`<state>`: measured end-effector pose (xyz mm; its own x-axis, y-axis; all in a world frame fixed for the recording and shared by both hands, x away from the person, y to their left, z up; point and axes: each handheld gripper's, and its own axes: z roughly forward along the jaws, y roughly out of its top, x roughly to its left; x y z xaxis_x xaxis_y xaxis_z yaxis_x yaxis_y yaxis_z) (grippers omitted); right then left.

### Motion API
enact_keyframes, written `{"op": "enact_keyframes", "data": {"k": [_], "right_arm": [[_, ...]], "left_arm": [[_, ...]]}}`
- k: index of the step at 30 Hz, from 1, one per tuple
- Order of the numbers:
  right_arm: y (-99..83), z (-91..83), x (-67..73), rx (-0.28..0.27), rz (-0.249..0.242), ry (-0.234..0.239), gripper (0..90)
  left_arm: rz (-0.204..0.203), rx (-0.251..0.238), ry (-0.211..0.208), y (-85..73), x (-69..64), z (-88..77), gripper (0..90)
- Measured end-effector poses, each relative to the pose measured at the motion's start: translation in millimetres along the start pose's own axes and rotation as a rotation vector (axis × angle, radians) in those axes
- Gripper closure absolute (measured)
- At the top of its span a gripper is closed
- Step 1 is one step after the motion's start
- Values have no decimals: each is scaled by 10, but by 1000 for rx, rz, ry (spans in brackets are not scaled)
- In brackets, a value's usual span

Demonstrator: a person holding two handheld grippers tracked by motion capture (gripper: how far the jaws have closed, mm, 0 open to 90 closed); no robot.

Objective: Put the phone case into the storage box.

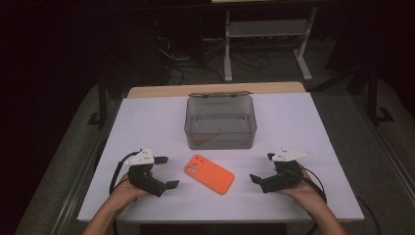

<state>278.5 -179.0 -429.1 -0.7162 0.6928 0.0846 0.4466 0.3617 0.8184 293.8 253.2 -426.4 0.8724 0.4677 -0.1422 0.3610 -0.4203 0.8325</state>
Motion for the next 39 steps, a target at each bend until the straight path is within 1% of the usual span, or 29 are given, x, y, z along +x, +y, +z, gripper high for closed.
{"op": "enact_keyframes", "data": {"k": [4,10,16,18,20,25,26,33,36,39], "right_arm": [[15,-3,3,-1,-7,0,8],[74,-15,0,-20,-2,6,8],[132,3,3,-27,6,9,8],[156,18,11,-27,6,11,8],[199,54,24,-25,5,21,8],[277,96,44,-25,2,23,8],[305,112,51,-23,-7,24,8],[345,162,57,-12,-7,24,8],[367,181,56,-15,-2,30,8],[404,205,65,-16,-7,36,8]], "left_arm": [[6,1,9,0,-2,7,0],[-4,-7,13,1,0,-2,0],[0,-6,13,0,-2,-7,0],[3,-8,14,1,-1,-10,0],[-4,-9,10,3,-1,-11,0],[-5,-11,6,10,-7,-12,0],[-3,-10,3,14,-6,-11,0],[2,-8,1,19,-15,-2,0],[-2,-8,3,16,-12,-2,0],[-1,-11,8,15,-11,-7,0]]}}
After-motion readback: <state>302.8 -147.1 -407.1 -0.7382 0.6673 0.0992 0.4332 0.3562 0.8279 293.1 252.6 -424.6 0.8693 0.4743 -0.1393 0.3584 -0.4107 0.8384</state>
